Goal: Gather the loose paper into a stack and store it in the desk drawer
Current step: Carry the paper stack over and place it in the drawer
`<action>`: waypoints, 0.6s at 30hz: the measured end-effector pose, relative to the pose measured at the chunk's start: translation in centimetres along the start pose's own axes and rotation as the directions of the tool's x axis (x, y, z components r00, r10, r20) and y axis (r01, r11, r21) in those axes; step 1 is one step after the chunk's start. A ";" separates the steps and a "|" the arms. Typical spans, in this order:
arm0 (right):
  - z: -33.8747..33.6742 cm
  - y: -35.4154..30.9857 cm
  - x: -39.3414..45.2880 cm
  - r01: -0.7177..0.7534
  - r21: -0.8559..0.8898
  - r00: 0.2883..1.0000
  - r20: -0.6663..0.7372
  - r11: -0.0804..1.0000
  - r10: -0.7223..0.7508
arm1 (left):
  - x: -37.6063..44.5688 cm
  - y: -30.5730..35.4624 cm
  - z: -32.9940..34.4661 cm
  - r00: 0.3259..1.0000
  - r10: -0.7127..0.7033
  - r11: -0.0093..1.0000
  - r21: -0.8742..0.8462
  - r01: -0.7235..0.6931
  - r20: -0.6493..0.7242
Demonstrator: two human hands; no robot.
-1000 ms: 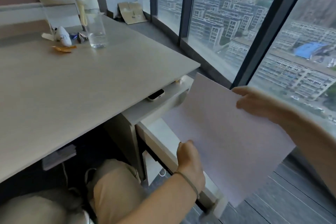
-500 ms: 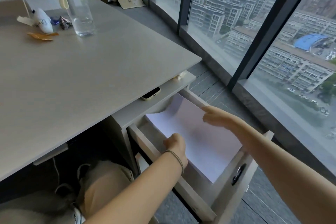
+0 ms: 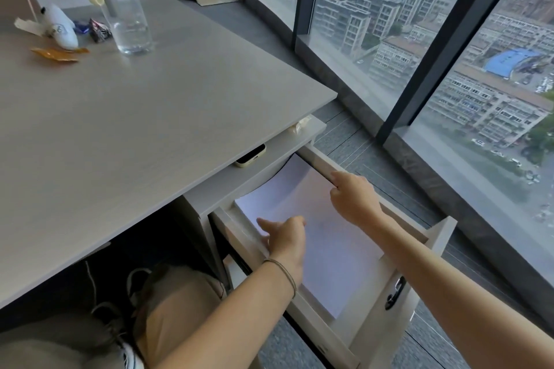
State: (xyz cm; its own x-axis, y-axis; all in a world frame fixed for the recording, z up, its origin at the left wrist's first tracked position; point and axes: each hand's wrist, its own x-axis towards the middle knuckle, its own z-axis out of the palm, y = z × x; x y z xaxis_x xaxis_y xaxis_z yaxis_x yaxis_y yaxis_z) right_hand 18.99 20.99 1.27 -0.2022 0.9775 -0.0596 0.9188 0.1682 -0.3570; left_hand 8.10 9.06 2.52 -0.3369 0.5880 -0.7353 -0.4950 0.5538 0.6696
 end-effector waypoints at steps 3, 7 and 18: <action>-1.9 -0.3 -1.2 0.060 0.021 0.994 -0.096 0.998 -0.058 | -2.5 -0.5 1.2 0.948 0.303 0.933 0.175 -0.316 0.098; -6.1 1.3 -4.5 -0.027 -0.185 0.997 -0.079 0.982 0.012 | -7.9 -3.9 3.1 0.662 0.597 0.466 0.476 -0.746 0.453; -10.0 8.9 -13.8 -0.331 -0.113 0.880 0.322 0.937 0.349 | -13.2 -14.8 7.0 0.451 0.083 -0.591 0.409 -0.696 0.888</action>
State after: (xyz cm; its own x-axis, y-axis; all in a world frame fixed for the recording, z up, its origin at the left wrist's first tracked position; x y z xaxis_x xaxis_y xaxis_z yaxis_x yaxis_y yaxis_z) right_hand 33.36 10.24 8.27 0.0338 0.8779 -0.4777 0.9661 -0.1511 -0.2093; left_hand 25.50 -2.72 3.10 0.5182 0.8354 -0.1832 0.8542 -0.4951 0.1586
